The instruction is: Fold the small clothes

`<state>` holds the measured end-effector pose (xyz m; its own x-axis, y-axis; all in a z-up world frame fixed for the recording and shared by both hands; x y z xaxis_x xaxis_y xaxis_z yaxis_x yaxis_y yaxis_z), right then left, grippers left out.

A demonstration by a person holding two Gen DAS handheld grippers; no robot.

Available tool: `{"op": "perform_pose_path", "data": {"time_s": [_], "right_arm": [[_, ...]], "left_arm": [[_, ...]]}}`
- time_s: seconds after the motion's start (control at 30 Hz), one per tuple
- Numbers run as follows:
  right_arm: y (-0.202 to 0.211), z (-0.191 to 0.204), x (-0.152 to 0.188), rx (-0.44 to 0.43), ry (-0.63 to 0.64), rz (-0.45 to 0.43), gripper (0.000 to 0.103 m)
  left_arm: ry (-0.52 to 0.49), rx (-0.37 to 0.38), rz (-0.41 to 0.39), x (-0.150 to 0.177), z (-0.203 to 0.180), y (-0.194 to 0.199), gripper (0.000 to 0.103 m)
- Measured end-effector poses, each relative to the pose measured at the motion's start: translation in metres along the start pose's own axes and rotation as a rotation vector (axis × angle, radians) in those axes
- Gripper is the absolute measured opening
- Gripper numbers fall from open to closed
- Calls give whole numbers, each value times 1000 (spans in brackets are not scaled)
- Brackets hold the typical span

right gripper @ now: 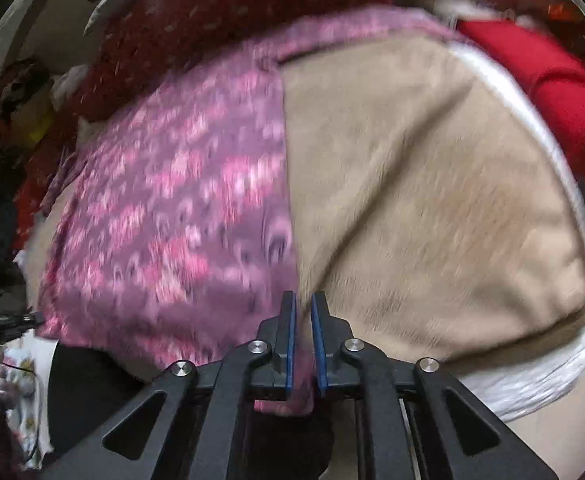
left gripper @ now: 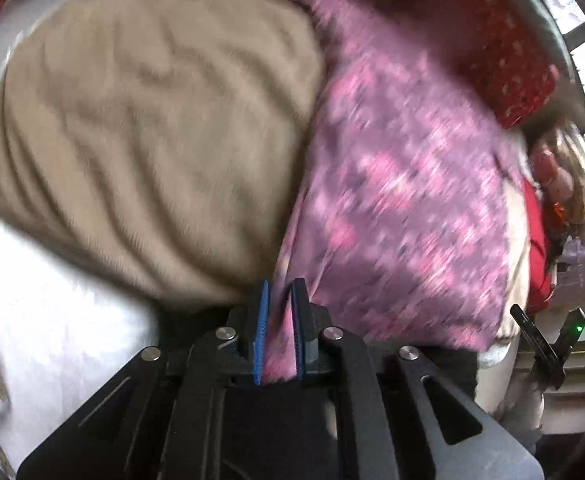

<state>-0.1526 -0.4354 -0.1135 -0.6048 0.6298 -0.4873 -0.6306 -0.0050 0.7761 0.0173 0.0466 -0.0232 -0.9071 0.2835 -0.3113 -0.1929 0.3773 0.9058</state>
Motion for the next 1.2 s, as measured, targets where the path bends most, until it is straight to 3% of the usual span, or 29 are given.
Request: {"op": "perform_pose_path", "data": {"time_s": [0.07, 0.1, 0.13, 0.2, 0.33, 0.5, 0.67, 0.73, 0.77, 0.8, 0.93, 1.0, 1.03, 1.1, 1.13, 1.2], "right_arm": [[8, 17, -12, -40, 16, -45, 23], [8, 25, -15, -49, 27, -56, 34], [3, 39, -19, -52, 52, -66, 42], [-6, 53, -20, -42, 91, -60, 43], [-39, 67, -16, 20, 157, -17, 43], [-65, 57, -12, 50, 115, 32, 43], [-67, 64, -9, 60, 149, 35, 44], [-69, 69, -12, 62, 159, 34, 44], [-70, 71, -13, 60, 160, 34, 44], [-71, 73, -15, 61, 161, 33, 43], [-78, 81, -28, 71, 175, 15, 43], [-78, 83, -38, 50, 164, -7, 43], [-81, 83, -40, 48, 161, -13, 43], [-93, 81, -41, 61, 166, 7, 49], [-103, 80, -40, 83, 174, 35, 49], [-104, 85, -42, 91, 198, 28, 49]], "left_arm": [[-18, -1, -44, -27, -8, -4, 34], [-23, -13, -58, -36, -11, -7, 48], [-29, -34, -73, -49, -15, -11, 50], [-29, -57, -75, -72, -14, -22, 50], [68, -37, -73, -124, 8, -37, 50], [162, -65, -47, -190, 27, -71, 50], [206, -41, 4, -226, 31, -113, 50], [199, -25, 14, -230, 27, -123, 44], [168, -22, 12, -234, 23, -127, 33], [136, -28, 11, -237, 19, -127, 6], [52, -135, -23, -247, 17, -113, 2], [14, -228, -68, -249, 26, -102, 2], [14, -261, -59, -248, 31, -103, 0], [7, -405, 19, -243, 47, -111, 0], [15, -370, 31, -240, 51, -112, 0], [82, -216, -10, -227, 56, -95, 0]]}}
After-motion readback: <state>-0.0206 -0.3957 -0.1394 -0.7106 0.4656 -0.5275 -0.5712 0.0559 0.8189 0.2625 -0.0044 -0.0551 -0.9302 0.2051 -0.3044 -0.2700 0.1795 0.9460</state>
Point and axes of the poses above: each gripper's, at about its wrist camera, not at the fingertips, and y roughly against the way its jaws point, z to its left, x to its underside, the point moved 2 cm from there along -y, roughly the way its jaws point, and after that the axes turned 14 degrees about -y, right-handed, at the moved point
